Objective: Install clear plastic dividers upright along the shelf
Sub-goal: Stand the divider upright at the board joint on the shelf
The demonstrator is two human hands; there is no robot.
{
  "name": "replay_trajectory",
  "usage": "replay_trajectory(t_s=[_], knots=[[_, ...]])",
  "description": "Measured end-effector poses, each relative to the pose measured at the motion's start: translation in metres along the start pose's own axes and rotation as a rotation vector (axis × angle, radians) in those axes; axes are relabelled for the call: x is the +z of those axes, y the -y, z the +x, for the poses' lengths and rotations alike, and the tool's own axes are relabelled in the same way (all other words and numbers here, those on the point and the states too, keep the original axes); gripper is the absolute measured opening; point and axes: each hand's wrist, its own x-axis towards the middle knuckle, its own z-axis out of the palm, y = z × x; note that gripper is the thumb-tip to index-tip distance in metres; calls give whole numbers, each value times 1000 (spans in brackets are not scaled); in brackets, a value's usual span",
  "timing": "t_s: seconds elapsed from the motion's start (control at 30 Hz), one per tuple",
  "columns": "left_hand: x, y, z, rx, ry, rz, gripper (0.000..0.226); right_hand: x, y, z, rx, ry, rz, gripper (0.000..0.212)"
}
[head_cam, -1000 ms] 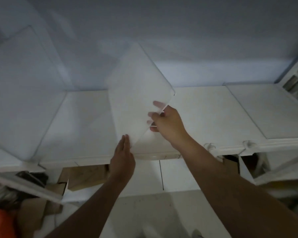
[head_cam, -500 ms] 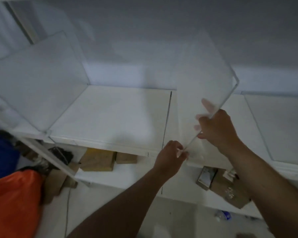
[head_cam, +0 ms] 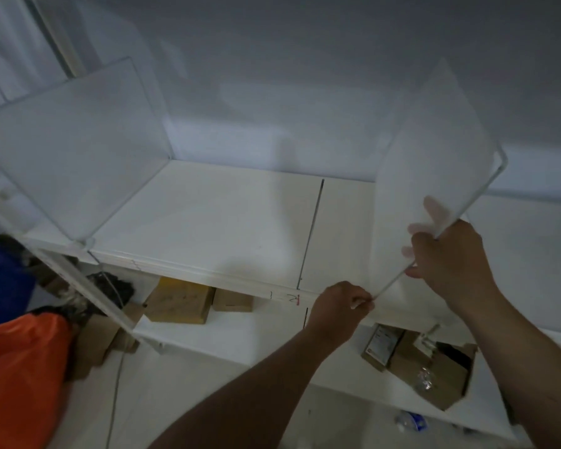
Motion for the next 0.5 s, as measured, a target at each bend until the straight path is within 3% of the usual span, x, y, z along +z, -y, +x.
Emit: replay_trajectory(t_s=[0.2,0.37,0.5], knots=[[0,6,2,2,-55,25,19,7,2,-2,-38,-14,-70,48],[2,11,2,47,35,74,25,3,1,2,-39,-41,-96,39],[8,15,2,7,-2,61,26,4,0,-3,-45,-55,-82,40]])
